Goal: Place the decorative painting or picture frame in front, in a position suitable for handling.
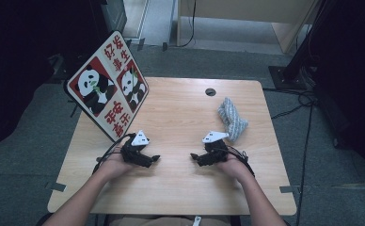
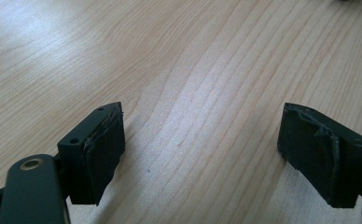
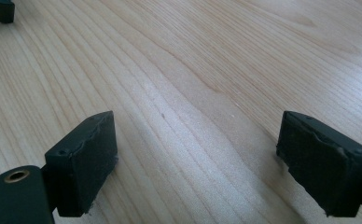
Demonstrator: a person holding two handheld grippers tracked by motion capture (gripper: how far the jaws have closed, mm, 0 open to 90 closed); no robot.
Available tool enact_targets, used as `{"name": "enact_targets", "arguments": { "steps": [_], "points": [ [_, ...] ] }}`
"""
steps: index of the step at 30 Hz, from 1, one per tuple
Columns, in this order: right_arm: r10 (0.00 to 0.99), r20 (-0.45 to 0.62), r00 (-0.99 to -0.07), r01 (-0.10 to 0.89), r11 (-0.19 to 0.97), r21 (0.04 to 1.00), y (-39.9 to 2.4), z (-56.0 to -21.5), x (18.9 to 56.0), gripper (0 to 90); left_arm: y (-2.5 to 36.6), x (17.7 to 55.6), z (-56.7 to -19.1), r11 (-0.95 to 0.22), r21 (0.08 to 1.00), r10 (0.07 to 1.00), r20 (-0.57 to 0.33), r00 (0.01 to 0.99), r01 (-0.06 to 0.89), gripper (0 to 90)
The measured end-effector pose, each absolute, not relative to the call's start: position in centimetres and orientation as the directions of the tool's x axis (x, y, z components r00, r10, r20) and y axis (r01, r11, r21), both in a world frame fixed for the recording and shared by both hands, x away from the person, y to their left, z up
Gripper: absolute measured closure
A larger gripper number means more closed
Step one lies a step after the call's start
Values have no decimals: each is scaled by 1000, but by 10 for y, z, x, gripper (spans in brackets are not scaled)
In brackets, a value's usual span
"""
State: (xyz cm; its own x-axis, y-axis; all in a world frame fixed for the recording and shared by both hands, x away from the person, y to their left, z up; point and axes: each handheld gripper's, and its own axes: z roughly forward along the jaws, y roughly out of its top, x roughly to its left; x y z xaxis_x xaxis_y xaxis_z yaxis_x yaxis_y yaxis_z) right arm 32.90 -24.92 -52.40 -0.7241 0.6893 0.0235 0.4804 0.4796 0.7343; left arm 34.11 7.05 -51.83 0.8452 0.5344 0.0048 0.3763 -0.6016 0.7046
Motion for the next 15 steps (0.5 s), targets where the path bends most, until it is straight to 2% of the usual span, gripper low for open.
{"name": "enact_targets", "arguments": {
  "steps": [15],
  "points": [
    [699, 25, -715, 489, 474, 732, -249, -524, 329, 107, 70, 341, -518, -603, 702, 537, 6, 844, 379, 154]
  ]
}}
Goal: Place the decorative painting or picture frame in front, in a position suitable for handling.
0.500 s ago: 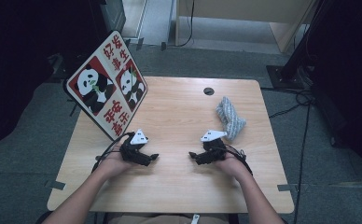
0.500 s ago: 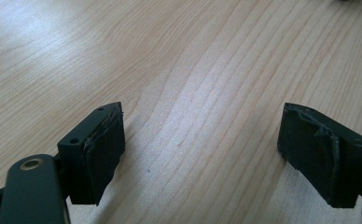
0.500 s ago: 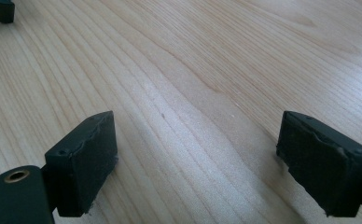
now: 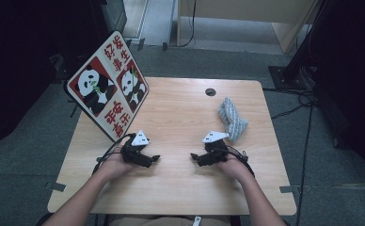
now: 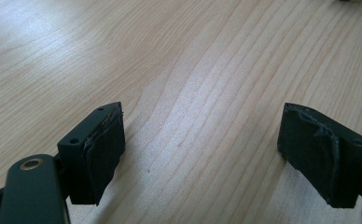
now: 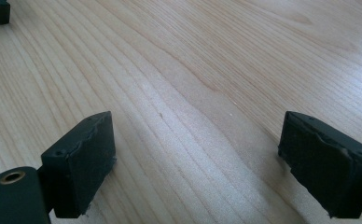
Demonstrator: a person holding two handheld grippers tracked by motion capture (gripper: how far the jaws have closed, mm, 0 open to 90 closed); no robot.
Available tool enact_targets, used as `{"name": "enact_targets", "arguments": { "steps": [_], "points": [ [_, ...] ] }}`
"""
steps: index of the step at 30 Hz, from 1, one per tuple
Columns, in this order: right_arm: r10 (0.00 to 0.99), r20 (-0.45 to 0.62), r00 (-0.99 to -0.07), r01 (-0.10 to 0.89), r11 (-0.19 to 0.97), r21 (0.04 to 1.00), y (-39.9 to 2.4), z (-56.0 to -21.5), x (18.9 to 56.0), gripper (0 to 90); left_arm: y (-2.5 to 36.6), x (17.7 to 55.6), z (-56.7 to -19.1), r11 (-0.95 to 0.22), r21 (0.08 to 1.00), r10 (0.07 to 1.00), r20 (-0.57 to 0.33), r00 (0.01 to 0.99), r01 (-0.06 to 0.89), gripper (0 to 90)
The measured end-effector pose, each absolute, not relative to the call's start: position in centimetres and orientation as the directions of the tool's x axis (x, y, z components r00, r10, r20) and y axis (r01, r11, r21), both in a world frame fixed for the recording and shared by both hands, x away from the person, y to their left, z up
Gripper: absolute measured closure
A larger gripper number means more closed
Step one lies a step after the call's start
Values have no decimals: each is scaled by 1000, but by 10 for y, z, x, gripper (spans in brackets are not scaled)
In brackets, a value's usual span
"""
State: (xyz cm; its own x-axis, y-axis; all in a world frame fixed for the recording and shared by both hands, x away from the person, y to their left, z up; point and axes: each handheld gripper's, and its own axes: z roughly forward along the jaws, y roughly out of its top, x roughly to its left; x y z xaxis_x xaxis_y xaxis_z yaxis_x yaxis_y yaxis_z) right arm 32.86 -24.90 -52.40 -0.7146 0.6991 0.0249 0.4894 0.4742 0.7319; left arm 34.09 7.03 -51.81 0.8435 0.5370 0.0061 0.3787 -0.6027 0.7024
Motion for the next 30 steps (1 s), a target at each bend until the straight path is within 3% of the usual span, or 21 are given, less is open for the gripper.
{"name": "enact_targets", "arguments": {
  "steps": [24, 30],
  "points": [
    [702, 25, -712, 492, 474, 730, -249, -524, 329, 103, 66, 342, -513, -620, 662, 566, 6, 824, 421, 166],
    [703, 25, -711, 493, 472, 731, -249, -524, 328, 103, 71, 344, -509, -631, 646, 530, -45, 847, 429, 154]
  ]
}}
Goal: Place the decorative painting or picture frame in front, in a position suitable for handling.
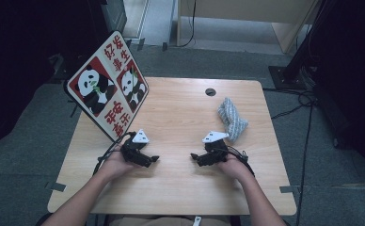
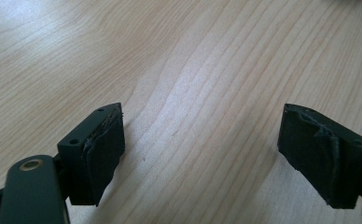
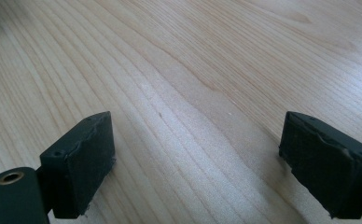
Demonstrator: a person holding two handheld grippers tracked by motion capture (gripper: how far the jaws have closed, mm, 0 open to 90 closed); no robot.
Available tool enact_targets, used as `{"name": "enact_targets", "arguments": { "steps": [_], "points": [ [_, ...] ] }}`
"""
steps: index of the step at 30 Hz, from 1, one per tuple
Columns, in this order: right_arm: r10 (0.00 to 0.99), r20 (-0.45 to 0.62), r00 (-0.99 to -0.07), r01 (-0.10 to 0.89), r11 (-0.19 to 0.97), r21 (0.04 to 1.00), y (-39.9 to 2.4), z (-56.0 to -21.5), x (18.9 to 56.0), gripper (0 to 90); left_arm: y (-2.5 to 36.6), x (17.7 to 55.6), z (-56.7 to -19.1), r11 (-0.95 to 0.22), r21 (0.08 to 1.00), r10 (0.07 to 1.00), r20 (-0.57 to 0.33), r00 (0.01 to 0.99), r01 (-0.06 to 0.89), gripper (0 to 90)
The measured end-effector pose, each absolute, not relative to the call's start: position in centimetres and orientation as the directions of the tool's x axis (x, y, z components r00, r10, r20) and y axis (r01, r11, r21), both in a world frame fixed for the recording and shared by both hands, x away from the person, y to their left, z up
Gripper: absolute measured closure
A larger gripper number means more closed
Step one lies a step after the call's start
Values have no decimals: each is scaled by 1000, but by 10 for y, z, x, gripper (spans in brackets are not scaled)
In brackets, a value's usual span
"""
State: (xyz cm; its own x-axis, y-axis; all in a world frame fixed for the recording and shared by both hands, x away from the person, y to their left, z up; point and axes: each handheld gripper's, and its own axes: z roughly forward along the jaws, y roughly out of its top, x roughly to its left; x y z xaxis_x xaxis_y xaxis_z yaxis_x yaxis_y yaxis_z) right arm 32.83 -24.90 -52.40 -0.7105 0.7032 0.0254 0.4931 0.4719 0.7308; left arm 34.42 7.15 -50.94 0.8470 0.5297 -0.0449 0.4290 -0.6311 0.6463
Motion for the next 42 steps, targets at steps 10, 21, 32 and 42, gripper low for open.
{"name": "enact_targets", "arguments": {
  "steps": [10, 21, 32, 42],
  "points": [
    [703, 24, -711, 491, 472, 732, -249, -524, 328, 103, 83, 347, -494, -626, 647, 520, -70, 851, 435, 225],
    [706, 25, -708, 494, 470, 731, -249, -524, 328, 103, 100, 344, -476, -598, 673, 519, -88, 850, 435, 248],
    [707, 25, -707, 495, 470, 731, -249, -524, 328, 103, 113, 340, -465, -584, 685, 526, -89, 846, 435, 254],
    [708, 24, -706, 496, 470, 730, -249, -524, 328, 102, 128, 337, -456, -569, 698, 533, -89, 841, 435, 289]
  ]
}}
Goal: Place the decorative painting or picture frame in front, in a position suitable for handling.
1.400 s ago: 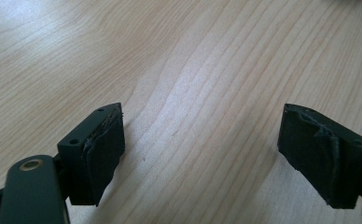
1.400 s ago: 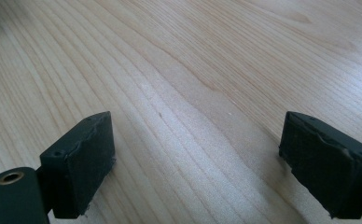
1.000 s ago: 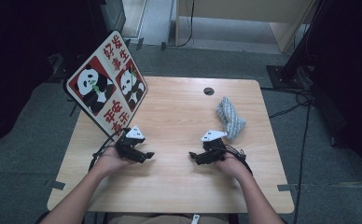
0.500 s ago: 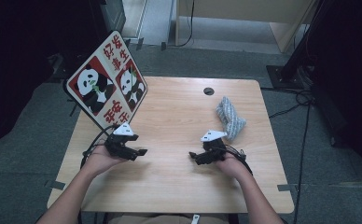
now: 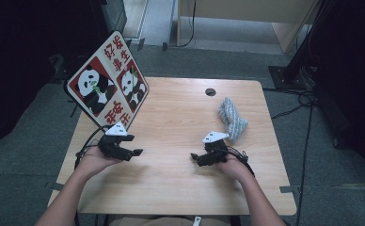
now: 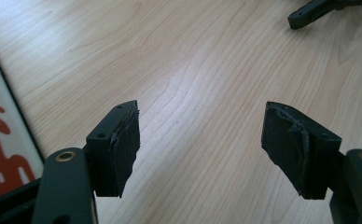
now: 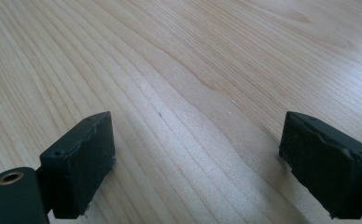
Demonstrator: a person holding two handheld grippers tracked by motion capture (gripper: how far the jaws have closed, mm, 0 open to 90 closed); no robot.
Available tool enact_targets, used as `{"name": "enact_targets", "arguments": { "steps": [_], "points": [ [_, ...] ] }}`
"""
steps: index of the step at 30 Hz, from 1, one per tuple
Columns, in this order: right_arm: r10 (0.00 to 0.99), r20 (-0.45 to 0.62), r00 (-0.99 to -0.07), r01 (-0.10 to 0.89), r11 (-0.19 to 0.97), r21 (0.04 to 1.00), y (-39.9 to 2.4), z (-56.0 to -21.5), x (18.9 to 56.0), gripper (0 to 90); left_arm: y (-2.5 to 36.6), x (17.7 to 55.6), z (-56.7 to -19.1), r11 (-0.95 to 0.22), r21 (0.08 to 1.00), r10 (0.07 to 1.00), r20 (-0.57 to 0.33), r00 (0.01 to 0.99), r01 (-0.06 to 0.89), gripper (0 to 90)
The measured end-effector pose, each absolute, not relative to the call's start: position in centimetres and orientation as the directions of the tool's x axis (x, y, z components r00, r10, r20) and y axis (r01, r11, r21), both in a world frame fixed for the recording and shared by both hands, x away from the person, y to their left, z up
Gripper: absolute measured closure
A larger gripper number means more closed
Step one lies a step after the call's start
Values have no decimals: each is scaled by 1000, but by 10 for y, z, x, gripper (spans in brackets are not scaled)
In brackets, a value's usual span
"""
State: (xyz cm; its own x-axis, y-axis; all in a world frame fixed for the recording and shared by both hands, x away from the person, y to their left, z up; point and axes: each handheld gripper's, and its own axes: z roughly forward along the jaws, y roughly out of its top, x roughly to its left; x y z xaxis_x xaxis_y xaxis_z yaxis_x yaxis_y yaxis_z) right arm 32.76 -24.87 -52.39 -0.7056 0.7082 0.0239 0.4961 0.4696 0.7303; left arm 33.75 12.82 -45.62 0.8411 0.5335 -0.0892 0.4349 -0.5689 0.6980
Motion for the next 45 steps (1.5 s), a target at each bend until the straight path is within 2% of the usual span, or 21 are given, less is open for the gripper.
{"name": "enact_targets", "arguments": {
  "steps": [4, 12, 45],
  "points": [
    [709, 24, -705, 496, 469, 730, -249, -524, 328, 102, 137, 338, -452, -552, 693, 557, -107, 824, 464, 335],
    [713, 24, -701, 500, 467, 730, -249, -524, 327, 102, 156, 337, -445, -519, 710, 579, -118, 807, 476, 358],
    [715, 23, -699, 501, 466, 729, -248, -524, 327, 101, 223, 333, -426, -388, 764, 650, -171, 741, 516, 387]
  ]
}}
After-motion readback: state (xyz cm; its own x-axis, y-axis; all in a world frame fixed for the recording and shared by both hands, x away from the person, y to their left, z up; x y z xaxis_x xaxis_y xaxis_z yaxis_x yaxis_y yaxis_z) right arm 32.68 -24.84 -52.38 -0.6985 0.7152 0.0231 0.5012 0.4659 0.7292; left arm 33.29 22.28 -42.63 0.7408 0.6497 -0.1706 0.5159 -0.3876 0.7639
